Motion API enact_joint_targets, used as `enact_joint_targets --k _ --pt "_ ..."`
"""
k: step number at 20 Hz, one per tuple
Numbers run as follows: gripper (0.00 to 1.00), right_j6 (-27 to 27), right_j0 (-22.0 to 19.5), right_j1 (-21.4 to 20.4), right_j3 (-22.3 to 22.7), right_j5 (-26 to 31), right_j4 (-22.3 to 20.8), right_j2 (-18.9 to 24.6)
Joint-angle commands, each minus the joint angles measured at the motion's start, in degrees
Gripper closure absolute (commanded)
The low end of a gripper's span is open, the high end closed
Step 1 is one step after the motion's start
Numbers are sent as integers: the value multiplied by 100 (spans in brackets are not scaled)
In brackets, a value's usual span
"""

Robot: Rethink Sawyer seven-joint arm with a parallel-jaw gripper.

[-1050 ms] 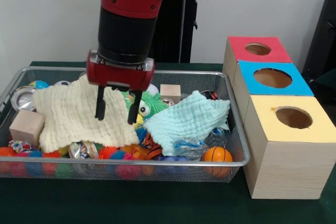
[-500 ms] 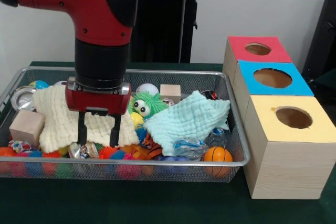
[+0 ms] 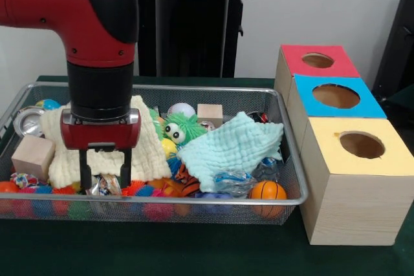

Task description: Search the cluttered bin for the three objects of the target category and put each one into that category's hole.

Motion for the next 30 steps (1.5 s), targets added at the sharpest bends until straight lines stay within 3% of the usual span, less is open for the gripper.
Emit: enact_joint_targets --k 1,12,22,30 --pt "0 -2313 -115 160 -217 487 -342 598" --pt "0 -2446 57 -67 -316 798 -201 451" --pt "0 -3024 -193 -396 -455 1499 33 652" --pt "0 -2904 -337 -206 -448 1289 -175 715"
